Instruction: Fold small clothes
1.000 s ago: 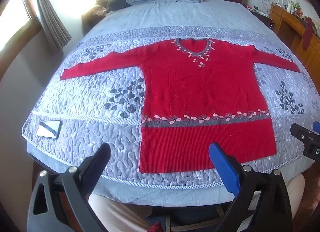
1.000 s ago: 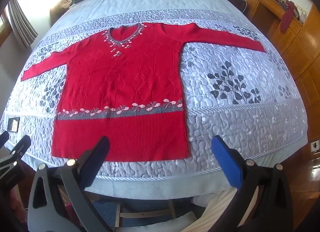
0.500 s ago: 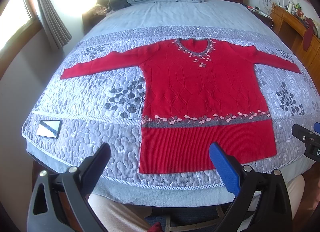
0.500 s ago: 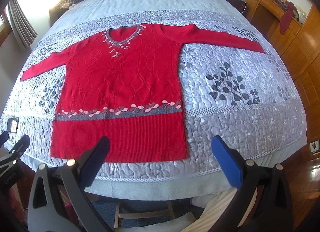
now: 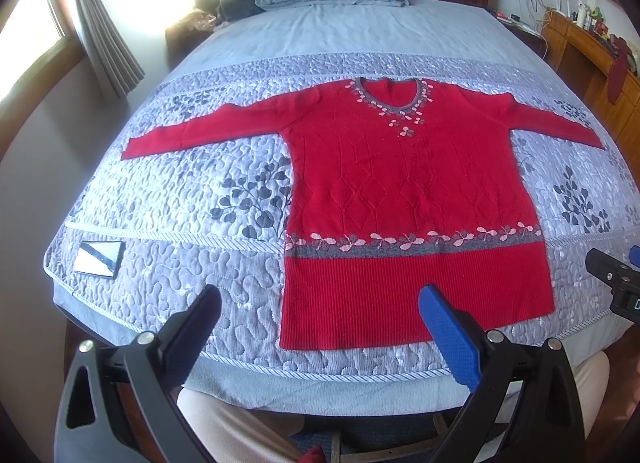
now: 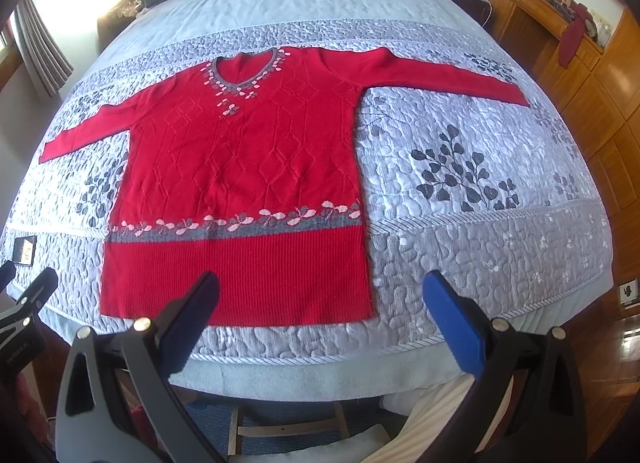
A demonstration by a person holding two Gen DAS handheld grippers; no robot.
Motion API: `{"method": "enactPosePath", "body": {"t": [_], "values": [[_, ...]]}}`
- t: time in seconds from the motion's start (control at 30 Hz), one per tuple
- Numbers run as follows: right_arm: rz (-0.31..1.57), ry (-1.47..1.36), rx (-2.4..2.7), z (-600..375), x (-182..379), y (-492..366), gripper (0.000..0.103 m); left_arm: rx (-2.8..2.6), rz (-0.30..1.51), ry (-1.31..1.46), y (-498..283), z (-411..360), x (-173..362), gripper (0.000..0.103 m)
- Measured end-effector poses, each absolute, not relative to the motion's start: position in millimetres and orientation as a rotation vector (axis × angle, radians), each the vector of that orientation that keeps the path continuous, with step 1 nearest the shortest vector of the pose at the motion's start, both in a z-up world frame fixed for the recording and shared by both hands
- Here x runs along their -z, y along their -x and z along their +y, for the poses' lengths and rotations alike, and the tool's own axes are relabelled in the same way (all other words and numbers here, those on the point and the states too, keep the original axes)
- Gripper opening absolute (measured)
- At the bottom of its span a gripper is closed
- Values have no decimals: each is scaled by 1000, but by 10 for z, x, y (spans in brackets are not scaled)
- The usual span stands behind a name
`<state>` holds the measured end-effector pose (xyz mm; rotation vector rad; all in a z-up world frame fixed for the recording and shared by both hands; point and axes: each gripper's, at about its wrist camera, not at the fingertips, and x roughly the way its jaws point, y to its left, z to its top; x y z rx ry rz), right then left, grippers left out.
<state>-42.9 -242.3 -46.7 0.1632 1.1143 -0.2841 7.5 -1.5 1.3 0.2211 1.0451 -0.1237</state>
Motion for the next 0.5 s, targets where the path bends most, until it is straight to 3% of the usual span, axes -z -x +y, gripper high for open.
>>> {"method": "enactPosePath", "body": {"t": [0.5], "values": [[1122,-163,284,-2415,490,418,100,124,1050,-218,-89,15,19,99]]}}
